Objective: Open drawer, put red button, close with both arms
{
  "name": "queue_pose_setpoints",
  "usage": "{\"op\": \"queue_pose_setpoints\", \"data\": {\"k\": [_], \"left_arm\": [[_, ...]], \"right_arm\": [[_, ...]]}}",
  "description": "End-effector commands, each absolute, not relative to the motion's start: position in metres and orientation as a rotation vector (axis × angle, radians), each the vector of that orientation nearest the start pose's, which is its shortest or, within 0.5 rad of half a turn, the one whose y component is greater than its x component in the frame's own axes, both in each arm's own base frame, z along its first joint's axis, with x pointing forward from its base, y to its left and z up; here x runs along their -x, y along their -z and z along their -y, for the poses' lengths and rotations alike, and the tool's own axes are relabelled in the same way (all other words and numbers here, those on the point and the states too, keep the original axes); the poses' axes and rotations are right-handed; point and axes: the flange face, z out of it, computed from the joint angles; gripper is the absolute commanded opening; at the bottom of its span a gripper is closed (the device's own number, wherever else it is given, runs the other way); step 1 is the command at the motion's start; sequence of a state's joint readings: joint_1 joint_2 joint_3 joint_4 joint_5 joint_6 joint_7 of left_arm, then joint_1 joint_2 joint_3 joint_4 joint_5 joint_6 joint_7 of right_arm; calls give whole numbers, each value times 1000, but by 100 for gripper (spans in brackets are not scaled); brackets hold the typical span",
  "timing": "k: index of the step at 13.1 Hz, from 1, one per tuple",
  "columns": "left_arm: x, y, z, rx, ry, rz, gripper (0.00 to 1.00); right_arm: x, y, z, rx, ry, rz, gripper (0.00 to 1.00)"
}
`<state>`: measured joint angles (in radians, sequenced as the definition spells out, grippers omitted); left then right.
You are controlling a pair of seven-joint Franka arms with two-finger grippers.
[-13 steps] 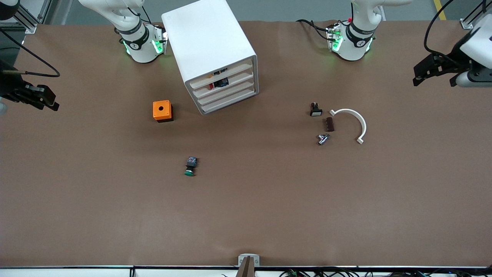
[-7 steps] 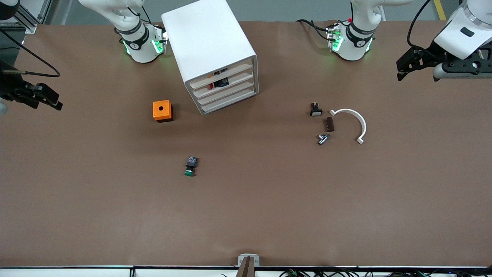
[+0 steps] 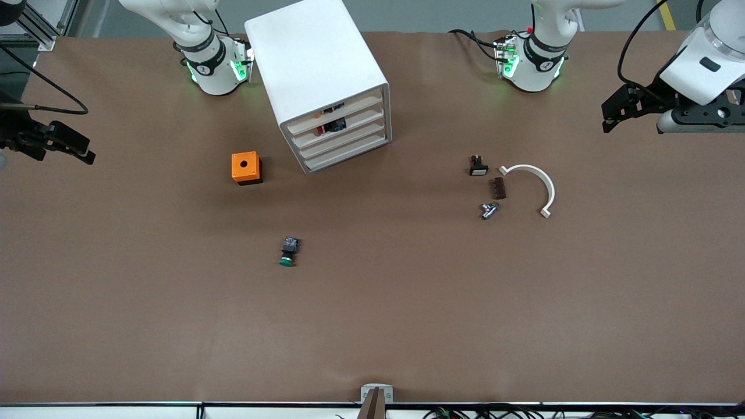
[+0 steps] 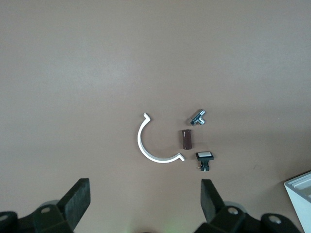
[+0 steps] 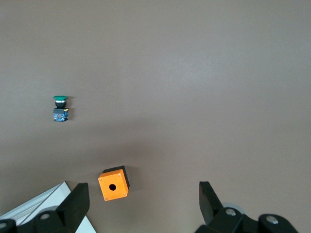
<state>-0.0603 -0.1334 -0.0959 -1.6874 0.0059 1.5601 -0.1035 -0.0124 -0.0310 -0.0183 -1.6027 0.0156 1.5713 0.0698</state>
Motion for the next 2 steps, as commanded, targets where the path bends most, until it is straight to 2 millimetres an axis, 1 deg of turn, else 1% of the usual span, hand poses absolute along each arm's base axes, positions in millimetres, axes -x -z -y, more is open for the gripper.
{"op": "queue_pose_setpoints", "data": {"k": [1, 2], "left_arm": [[-509, -642, 81, 3131, 9, -66, 100], [-508, -642, 81, 3130, -1, -64, 100]], "right_arm": [[-541, -632, 18, 3132, 0, -154, 100], [-541, -632, 19, 3131, 2, -156, 100]]}}
